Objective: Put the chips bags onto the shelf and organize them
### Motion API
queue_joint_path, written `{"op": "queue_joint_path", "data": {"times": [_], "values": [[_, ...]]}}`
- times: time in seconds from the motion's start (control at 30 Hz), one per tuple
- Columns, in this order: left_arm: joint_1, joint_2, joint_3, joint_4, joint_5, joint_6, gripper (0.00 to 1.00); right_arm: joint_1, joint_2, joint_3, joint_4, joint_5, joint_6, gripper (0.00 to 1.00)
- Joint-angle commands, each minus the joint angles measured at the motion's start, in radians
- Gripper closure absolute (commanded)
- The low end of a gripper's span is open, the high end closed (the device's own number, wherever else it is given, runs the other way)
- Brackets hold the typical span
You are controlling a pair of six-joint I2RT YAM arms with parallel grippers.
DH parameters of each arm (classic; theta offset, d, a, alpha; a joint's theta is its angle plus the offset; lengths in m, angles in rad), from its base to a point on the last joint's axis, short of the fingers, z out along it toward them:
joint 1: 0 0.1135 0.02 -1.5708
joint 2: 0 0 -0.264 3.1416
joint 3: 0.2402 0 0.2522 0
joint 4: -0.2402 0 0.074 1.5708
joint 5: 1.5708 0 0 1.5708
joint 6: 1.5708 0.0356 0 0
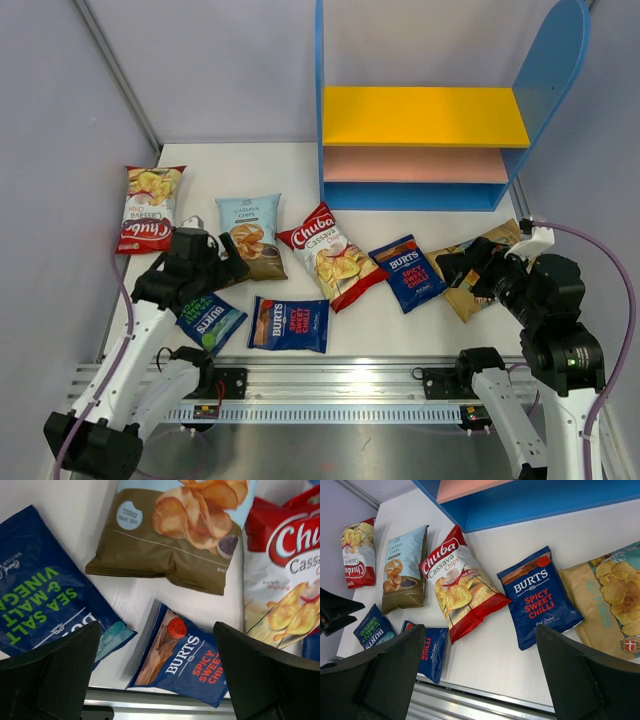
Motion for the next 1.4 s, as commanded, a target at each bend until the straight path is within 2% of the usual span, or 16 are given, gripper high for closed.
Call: {"op": "queue_joint_path", "data": {"times": [0.0, 0.07, 0.17, 0.33, 0.47, 0.77, 1.13, 1.23, 1.27, 1.33, 1.37], "values": [[-0.165, 0.000, 0.023, 0.087, -0.070, 0.013, 0.01, 0.006, -0.012, -0.009, 0.030, -0.011, 0.014, 0.01], [-0.262, 0.039, 0.023, 0.090, -0.087, 0.043, 0.01, 0.007, -0.014, -0.013, 0.034, -0.019, 0.014, 0.00], [-0.331, 0.069, -0.020, 0.105, -0.088, 0.046, 0.01, 0.007, -0.015, -0.010, 0.028, -0.031, 0.014, 0.00], [-0.420, 0.079, -0.100, 0.139, -0.081, 0.006, 0.14, 0.006, -0.031, 0.007, 0.014, -0.035, 0.003, 0.01], [-0.484, 0.075, -0.181, 0.157, -0.103, -0.066, 0.21, 0.006, -0.043, 0.017, 0.011, -0.077, 0.005, 0.01], [-0.610, 0.057, -0.262, 0.104, -0.182, -0.224, 0.25, 0.007, -0.049, 0.022, 0.020, -0.106, 0.014, 0.01], [-0.647, 0.037, -0.347, 0.103, -0.196, -0.293, 0.29, 0.006, -0.050, 0.017, 0.039, -0.132, 0.026, 0.01], [-0.647, 0.034, -0.379, 0.148, -0.162, -0.284, 0.39, 0.006, -0.050, 0.013, 0.045, -0.138, 0.032, 0.01], [-0.647, 0.031, -0.380, 0.157, -0.159, -0.281, 0.46, 0.006, -0.050, 0.011, 0.052, -0.140, 0.036, 0.01], [-0.647, 0.013, -0.385, 0.157, -0.157, -0.278, 0.53, 0.006, -0.049, 0.004, 0.057, -0.144, 0.043, 0.00], [-0.647, 0.005, -0.385, 0.159, -0.157, -0.276, 0.62, 0.006, -0.046, 0.002, 0.065, -0.146, 0.046, 0.00]]}}
